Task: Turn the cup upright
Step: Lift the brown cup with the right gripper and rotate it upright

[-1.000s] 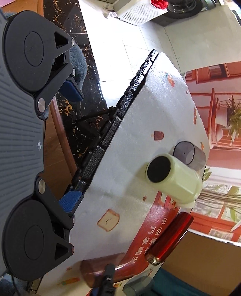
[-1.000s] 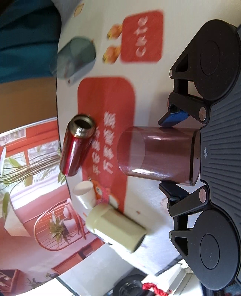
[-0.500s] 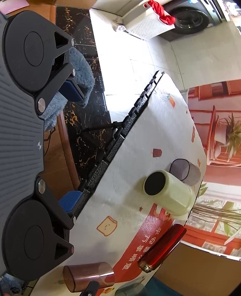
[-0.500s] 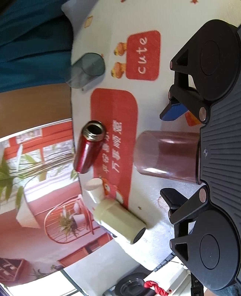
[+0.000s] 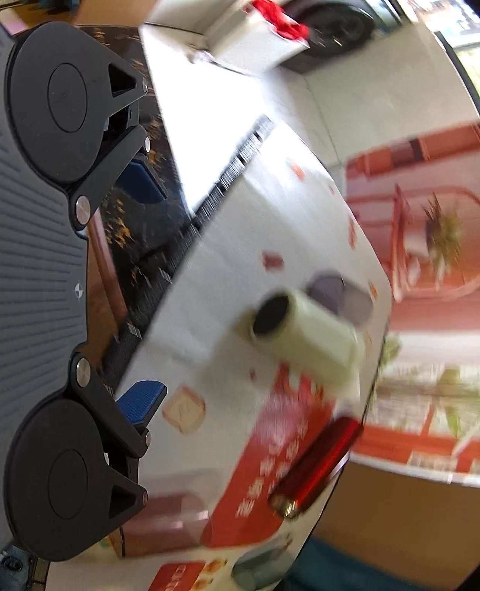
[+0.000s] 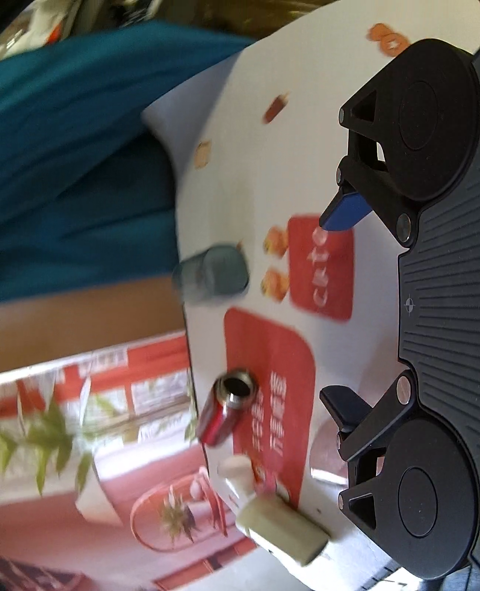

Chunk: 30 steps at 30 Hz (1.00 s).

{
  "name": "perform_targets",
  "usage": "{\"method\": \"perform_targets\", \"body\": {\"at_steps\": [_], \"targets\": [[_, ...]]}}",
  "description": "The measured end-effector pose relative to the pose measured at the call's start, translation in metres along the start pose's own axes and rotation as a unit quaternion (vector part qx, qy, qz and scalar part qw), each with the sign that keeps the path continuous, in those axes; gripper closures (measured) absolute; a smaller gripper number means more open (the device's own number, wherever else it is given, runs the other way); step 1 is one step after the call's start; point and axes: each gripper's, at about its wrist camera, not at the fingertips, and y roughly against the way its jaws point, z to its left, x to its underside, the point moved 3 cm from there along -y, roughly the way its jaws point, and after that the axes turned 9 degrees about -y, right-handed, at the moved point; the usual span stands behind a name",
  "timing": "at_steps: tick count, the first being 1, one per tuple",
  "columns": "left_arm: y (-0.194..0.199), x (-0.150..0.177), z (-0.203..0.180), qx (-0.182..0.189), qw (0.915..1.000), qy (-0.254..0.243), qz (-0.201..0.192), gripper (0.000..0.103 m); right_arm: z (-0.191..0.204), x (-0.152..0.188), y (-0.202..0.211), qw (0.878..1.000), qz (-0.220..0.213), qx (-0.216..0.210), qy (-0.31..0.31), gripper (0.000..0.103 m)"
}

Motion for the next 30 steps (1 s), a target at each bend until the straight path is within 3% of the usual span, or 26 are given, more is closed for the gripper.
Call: {"method": "perform_targets", "body": {"at_steps": [7, 14, 19, 30], "targets": [[0.0, -0.035, -0.065, 0.039, 0.9964, -0.075, -0.007, 0.004, -0.012, 0.003, -0.013, 1.0, 0.01, 0.012, -0.006, 0.015], [0.005, -0.075, -0.113, 0.093, 0.9921, -0.072, -0.043, 0.004, -0.015, 0.002, -0.015, 1.0, 0.008, 0.029, -0.005, 0.015], [-0.019, -0.064, -0.155, 0.134, 0.9878, -0.077, -0.02, 0.004, -0.026, 0.002, -0.018, 0.998, 0.01, 0.052, -0.017, 0.015], [-0.062, -0.038, -0.198, 0.165, 0.9782, -0.119, 0.043, 0.004, -0.032, 0.002, -0.022, 0.997, 0.015, 0.069, -0.014, 0.016]]}}
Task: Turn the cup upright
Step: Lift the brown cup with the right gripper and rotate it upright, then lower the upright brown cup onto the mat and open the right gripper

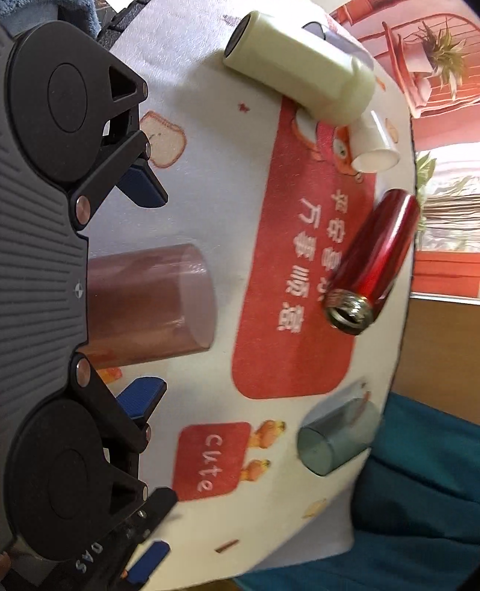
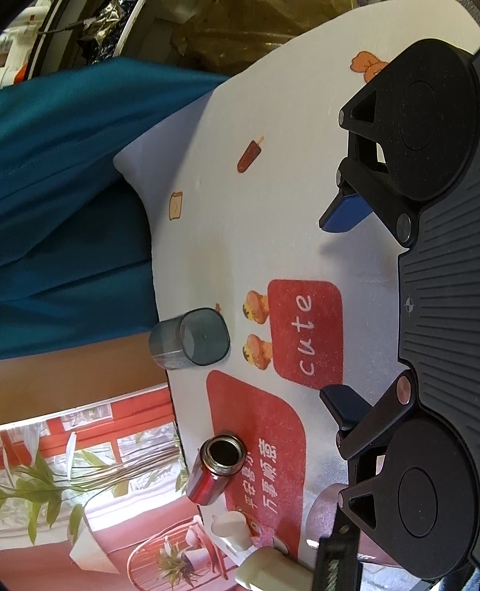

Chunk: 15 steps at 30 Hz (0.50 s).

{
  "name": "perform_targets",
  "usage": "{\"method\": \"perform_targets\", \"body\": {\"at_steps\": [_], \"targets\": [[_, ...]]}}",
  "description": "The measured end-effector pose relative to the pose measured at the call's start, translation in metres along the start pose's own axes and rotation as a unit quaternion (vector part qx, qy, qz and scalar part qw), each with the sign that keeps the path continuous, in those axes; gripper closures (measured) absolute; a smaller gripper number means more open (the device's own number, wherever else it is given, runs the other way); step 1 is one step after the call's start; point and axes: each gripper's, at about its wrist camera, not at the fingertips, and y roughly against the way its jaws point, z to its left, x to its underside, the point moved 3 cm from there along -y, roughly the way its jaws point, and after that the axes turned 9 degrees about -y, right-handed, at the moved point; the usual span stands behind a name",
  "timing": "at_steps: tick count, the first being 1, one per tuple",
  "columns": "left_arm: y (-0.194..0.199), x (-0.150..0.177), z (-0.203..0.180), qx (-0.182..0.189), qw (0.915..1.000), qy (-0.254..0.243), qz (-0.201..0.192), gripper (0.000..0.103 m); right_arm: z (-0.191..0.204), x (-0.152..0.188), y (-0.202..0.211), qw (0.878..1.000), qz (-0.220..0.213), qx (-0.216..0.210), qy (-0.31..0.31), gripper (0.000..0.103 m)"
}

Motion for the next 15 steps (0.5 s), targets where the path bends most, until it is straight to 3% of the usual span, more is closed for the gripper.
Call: {"method": "perform_targets", "body": {"at_steps": [6, 8, 10, 13, 15], "targets": [[-0.016, 0.008, -0.002, 0.0, 0.9997, -0.009, 0.023, 0.018, 0.005, 0.001, 0.0, 1.0, 0.002, 0.001, 0.011, 0.016], [-0.013, 0.01, -0.001, 0.011, 0.9998, -0.008, 0.011, 0.03, 0.006, 0.002, 0.0, 1.0, 0.002, 0.0, 0.014, 0.016], [-0.007, 0.011, -0.002, 0.019, 0.9996, -0.017, -0.01, 0.031, 0.008, 0.003, 0.001, 1.0, 0.002, 0.0, 0.016, 0.016], [0.003, 0.016, -0.004, -0.009, 0.9984, -0.044, -0.035, 0.032, 0.01, 0.004, 0.001, 1.0, 0.001, -0.003, 0.018, 0.016], [0.011, 0.021, 0.0, -0.008, 0.9973, -0.043, -0.059, 0.032, 0.011, 0.005, 0.001, 1.0, 0.001, -0.003, 0.02, 0.016]]}}
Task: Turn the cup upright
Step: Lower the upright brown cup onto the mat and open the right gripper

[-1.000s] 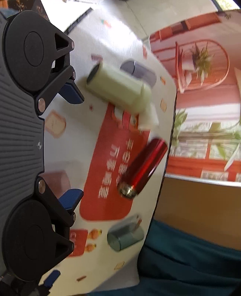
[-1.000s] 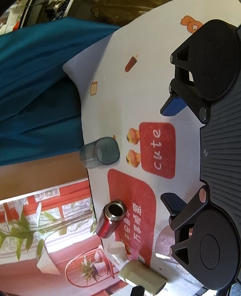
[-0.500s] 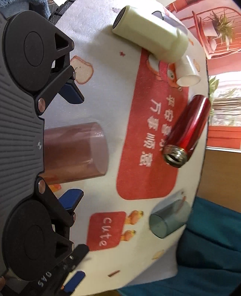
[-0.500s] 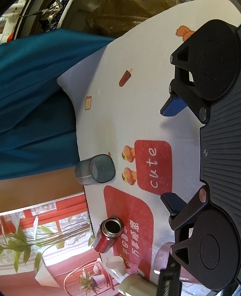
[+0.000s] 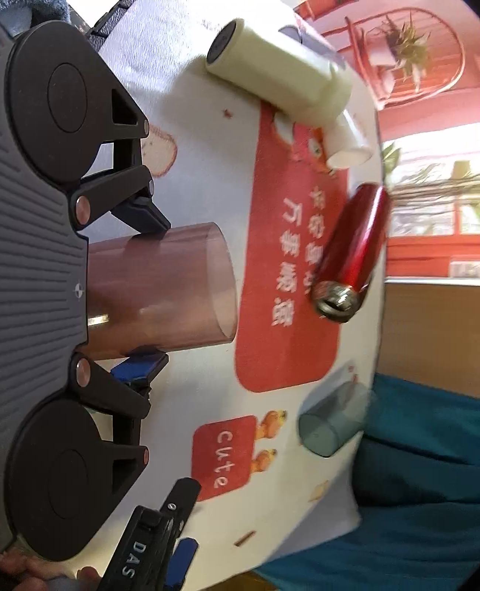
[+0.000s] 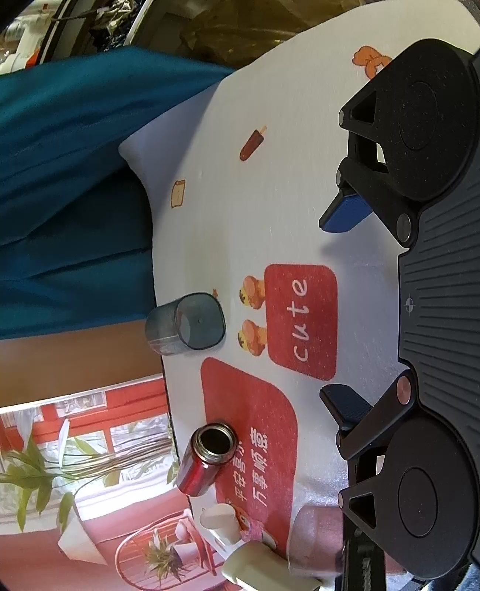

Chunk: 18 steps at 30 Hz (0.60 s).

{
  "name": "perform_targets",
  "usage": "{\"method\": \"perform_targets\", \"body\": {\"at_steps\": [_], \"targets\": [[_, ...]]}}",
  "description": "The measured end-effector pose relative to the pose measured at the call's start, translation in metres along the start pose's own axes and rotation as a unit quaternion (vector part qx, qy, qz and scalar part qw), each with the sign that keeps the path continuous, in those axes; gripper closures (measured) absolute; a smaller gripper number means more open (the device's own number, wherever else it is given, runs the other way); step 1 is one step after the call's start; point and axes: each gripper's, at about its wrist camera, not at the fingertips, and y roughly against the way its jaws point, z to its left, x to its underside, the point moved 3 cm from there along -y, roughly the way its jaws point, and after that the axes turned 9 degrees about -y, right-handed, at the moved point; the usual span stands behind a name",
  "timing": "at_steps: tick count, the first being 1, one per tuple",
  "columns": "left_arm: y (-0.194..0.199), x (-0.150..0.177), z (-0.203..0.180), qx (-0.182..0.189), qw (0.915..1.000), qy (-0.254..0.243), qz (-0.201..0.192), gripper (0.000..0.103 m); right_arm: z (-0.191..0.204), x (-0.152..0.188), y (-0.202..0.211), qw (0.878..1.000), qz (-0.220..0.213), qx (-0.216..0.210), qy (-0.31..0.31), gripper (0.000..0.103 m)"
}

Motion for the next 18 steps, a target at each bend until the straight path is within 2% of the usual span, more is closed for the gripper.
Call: {"method": "perform_targets", "body": {"at_steps": [2, 6, 11, 15, 18], "targets": [[0.007, 0.003, 0.006, -0.016, 0.9997, 0.004, -0.019, 0.032, 0.002, 0.001, 0.0, 1.0, 0.001, -0.001, 0.003, 0.016], [0.017, 0.006, 0.023, -0.073, 0.9954, 0.01, -0.062, 0.033, 0.008, 0.004, 0.0, 1.0, 0.002, -0.005, 0.012, 0.016], [0.015, 0.0, 0.036, -0.109, 0.99, 0.005, -0.089, 0.033, 0.011, 0.005, 0.001, 1.0, 0.003, -0.007, 0.017, 0.016], [0.006, 0.003, 0.04, -0.092, 0.9932, 0.024, -0.067, 0.033, 0.01, 0.005, 0.0, 1.0, 0.004, -0.006, 0.015, 0.016], [0.006, 0.008, 0.041, -0.083, 0.994, 0.027, -0.065, 0.033, 0.011, 0.006, -0.001, 1.0, 0.007, -0.006, 0.015, 0.016]]}}
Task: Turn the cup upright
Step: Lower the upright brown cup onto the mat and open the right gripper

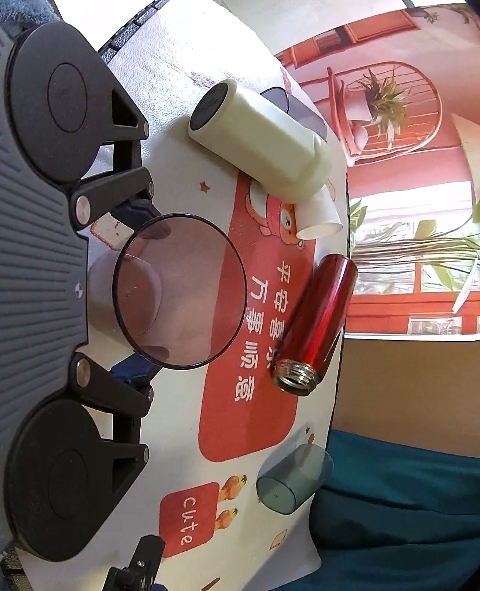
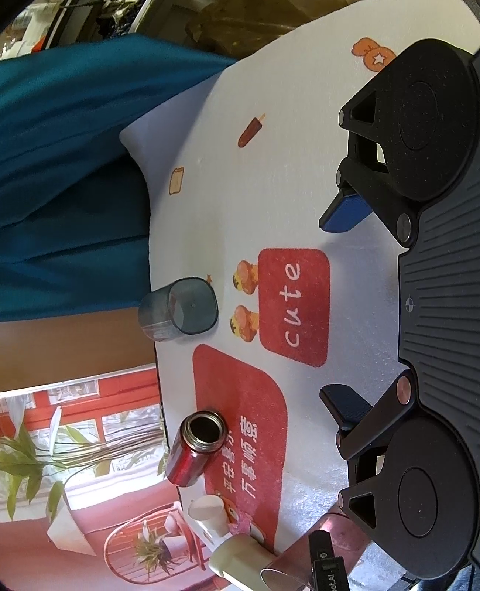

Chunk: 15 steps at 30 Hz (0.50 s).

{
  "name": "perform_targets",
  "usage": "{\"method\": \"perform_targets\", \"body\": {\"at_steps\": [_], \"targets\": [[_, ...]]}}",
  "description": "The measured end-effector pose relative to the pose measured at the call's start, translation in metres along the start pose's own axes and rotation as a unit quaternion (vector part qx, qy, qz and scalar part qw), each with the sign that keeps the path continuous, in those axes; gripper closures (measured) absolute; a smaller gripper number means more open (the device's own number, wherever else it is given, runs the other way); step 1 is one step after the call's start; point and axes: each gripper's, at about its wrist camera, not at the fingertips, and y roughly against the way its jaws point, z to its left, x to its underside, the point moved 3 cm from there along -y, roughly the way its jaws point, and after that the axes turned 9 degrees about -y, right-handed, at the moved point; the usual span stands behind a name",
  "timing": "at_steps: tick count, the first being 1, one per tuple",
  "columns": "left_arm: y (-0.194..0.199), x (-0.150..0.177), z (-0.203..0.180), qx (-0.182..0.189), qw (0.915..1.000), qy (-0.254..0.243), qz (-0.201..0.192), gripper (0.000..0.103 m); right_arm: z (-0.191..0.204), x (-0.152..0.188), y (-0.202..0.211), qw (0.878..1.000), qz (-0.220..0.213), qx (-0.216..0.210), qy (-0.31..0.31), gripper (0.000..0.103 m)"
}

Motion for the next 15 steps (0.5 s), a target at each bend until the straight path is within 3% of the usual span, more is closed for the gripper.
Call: {"method": "perform_targets", "body": {"at_steps": [15], "targets": [[0.0058, 0.0095, -0.005, 0.035, 0.9994, 0.0, 0.006, 0.033, 0.0014, 0.0018, -0.0014, 1.0, 0.003, -0.001, 0.004, 0.016]]}}
